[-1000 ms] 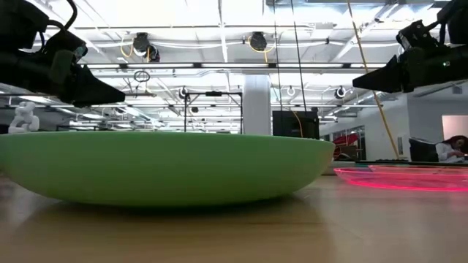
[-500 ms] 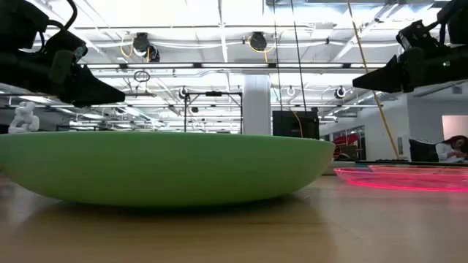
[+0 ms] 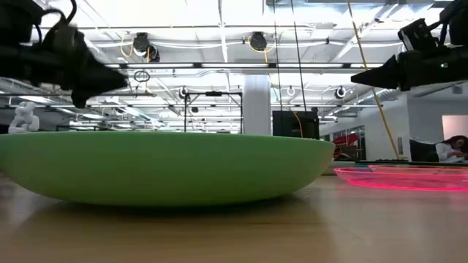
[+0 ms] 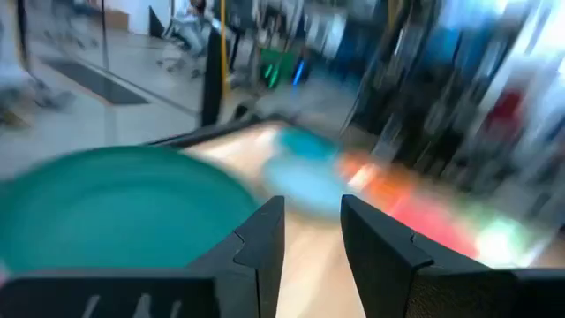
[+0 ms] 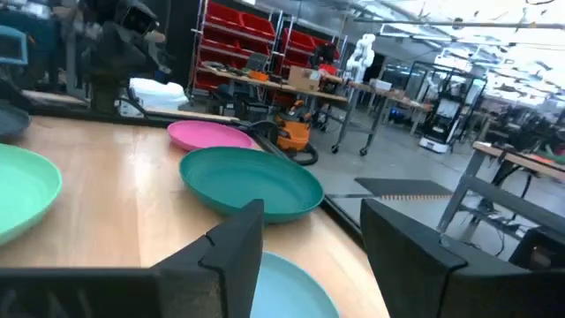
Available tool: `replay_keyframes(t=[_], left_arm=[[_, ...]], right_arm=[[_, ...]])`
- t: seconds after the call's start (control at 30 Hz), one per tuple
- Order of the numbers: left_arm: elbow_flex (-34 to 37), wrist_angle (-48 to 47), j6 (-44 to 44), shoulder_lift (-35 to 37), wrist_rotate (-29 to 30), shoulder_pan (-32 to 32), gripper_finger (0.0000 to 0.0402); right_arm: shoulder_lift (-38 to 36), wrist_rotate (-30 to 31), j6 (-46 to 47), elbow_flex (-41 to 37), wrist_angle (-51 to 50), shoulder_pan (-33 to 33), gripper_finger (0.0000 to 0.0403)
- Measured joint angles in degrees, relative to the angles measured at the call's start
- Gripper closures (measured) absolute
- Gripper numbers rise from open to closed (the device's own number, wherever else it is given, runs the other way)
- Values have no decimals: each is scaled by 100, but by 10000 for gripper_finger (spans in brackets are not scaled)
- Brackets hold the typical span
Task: Stack plastic plates
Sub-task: Stack the light green plate on the dark green plate
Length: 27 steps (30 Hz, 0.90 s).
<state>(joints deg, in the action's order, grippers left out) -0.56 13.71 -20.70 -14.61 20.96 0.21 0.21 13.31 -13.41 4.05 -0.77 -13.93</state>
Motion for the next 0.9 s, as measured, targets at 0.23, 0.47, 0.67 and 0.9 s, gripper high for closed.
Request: replay_keyframes(t=[0.23,0.47,0.67,0.9], left_arm=[[-2,788,-437,1,8,-1,282],[-3,742,-365,0,10,-1,282],[-4,746,-514,0,12,0,282],[-4,746,-1052,0,-44,-2,282]], right_arm=[[0,-565,4429,-23,437,28,220],[-2,-248,5131,-10,565,26,220],[60,-196,4301,14,107,26,220],[133,448,4442,8,473,22,220]])
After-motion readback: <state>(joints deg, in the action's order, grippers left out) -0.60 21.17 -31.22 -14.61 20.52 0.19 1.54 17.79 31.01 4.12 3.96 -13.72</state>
